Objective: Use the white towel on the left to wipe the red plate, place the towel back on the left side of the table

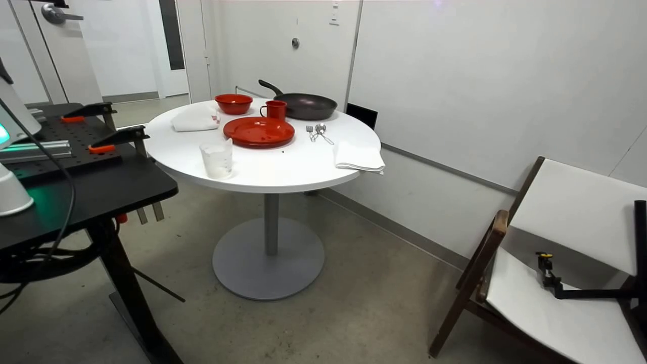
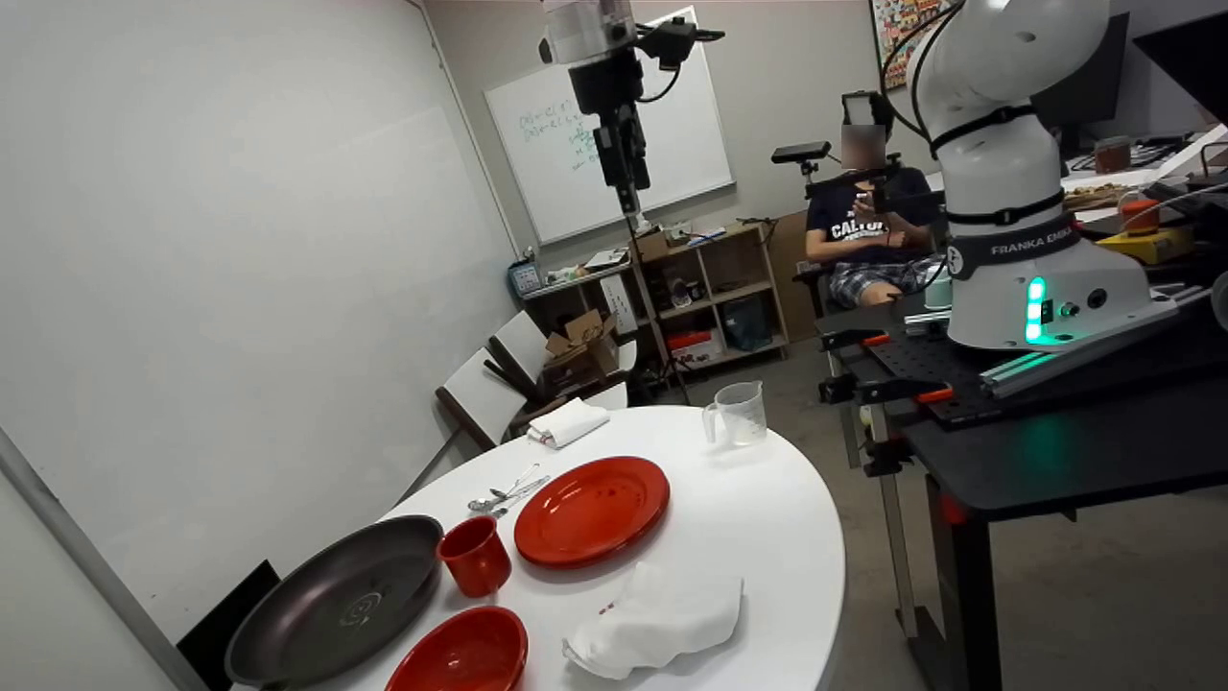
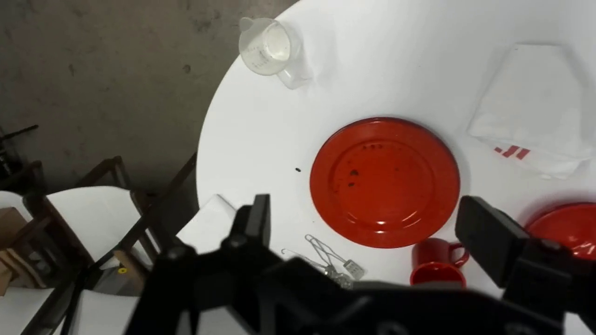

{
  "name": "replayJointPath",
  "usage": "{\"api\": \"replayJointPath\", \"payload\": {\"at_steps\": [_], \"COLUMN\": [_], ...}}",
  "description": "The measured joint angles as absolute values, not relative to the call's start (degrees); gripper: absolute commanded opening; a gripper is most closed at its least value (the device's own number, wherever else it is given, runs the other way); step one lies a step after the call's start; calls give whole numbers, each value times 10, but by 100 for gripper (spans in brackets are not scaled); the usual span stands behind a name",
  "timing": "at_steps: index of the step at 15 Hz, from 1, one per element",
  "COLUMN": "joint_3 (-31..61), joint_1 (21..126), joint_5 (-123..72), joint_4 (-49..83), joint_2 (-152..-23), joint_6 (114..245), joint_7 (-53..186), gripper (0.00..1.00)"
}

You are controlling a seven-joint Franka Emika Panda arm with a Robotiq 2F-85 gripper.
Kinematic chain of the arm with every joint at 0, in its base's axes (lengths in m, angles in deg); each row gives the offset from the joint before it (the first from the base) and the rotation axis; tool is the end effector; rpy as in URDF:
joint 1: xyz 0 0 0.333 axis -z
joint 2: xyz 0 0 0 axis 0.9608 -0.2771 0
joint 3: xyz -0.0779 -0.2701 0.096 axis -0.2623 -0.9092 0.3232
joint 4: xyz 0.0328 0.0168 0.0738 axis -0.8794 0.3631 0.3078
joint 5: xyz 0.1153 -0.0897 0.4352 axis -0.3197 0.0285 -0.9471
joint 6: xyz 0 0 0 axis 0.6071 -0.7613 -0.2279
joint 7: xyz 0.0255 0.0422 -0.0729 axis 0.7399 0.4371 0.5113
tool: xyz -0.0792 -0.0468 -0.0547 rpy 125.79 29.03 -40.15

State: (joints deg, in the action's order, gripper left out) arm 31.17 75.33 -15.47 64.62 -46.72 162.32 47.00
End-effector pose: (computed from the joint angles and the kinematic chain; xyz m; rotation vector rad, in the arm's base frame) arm 0.4809 0.0766 0.4084 2.8601 -0.2100 0.1406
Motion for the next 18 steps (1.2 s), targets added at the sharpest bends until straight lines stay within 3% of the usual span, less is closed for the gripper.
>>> {"api": "replayJointPath", "payload": {"at_steps": [10,18], "joint_3": [316,324], "joint_1": [708,612], "joint_5": [-159,-120], "joint_4": [579,499], "joint_2": [-666,-814], "joint_6": [1693,1717], "joint_7": [449,360], "gripper": [100,100]}}
